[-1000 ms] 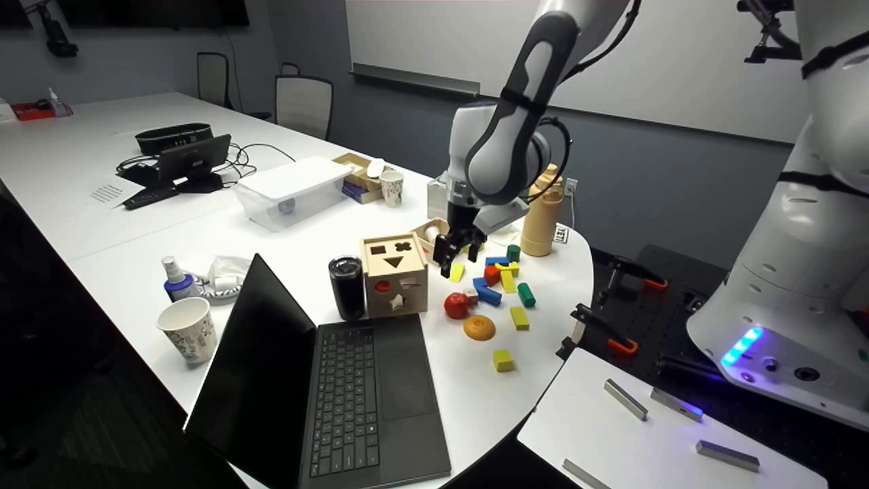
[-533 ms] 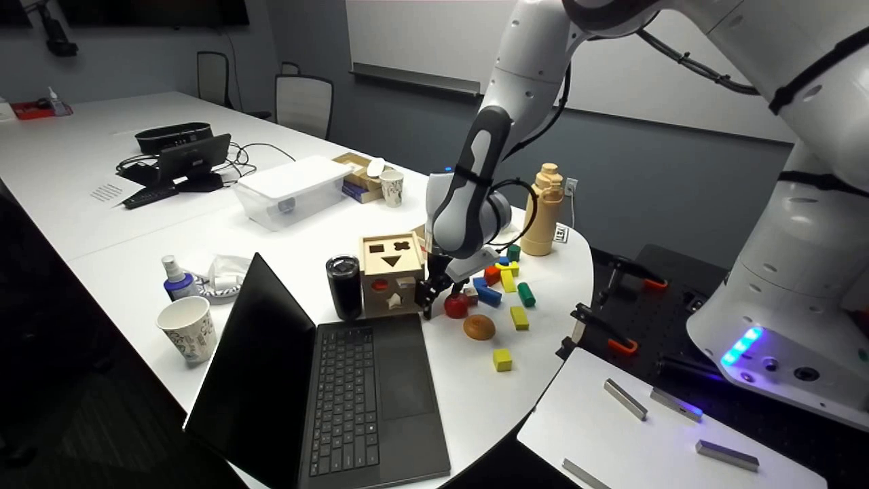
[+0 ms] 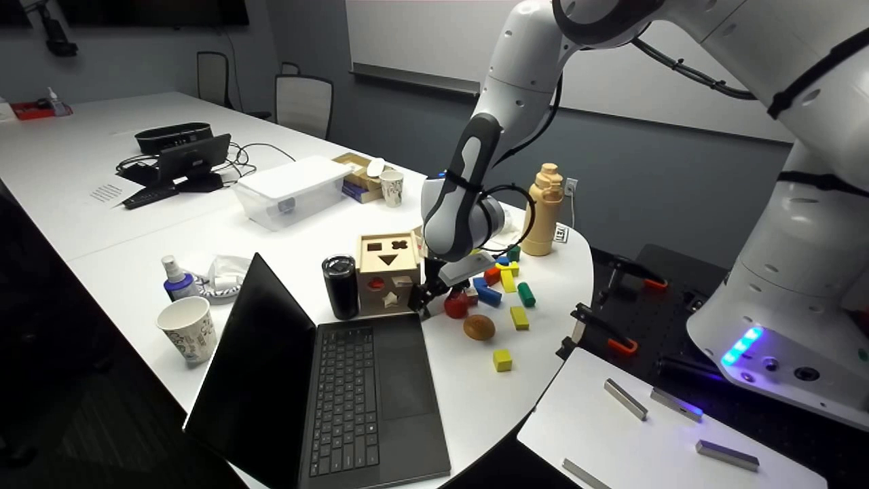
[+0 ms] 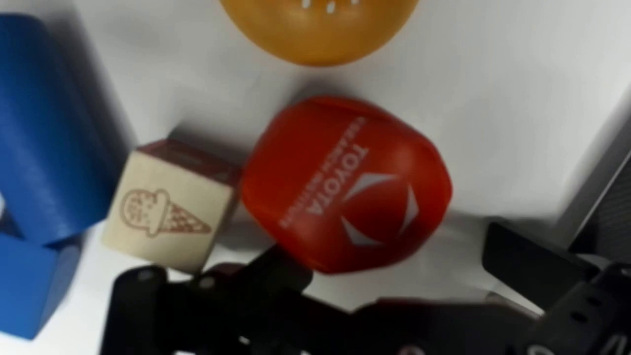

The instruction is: Put the yellow squishy ball inside the box

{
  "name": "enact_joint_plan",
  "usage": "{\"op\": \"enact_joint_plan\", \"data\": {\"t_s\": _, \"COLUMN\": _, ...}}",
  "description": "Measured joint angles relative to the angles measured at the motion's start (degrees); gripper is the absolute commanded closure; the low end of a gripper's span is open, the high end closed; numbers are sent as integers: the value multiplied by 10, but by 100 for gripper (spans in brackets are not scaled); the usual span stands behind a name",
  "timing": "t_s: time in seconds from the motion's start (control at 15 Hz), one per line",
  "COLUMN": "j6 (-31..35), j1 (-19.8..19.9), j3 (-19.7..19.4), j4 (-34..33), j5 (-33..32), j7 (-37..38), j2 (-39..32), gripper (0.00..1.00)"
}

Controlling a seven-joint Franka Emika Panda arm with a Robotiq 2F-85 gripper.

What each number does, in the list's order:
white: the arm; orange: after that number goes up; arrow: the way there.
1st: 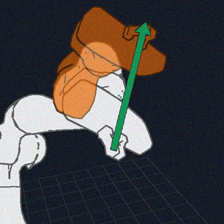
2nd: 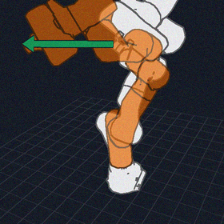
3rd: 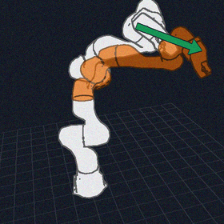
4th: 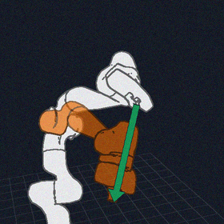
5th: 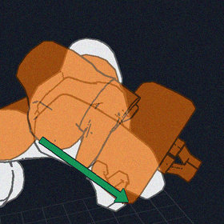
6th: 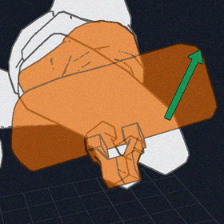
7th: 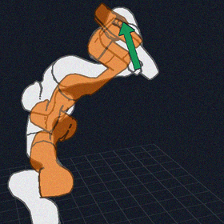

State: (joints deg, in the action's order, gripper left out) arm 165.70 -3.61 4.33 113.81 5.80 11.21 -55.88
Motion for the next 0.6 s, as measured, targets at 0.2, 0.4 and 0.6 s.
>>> {"op": "enact_joint_plan", "data": {"t_s": 0.2, "j6": -13, "j1": -11, "j3": -9, "j4": 10, "j5": 9, "j7": 22, "j2": 15, "gripper": 0}}
{"op": "enact_joint_plan", "data": {"t_s": 0.4, "j6": -49, "j1": -16, "j3": -12, "j4": 29, "j5": 22, "j7": 40, "j2": 46, "gripper": 0}}
{"op": "enact_joint_plan", "data": {"t_s": 0.6, "j6": -94, "j1": -17, "j3": -12, "j4": 48, "j5": 33, "j7": 51, "j2": 75, "gripper": 0}}
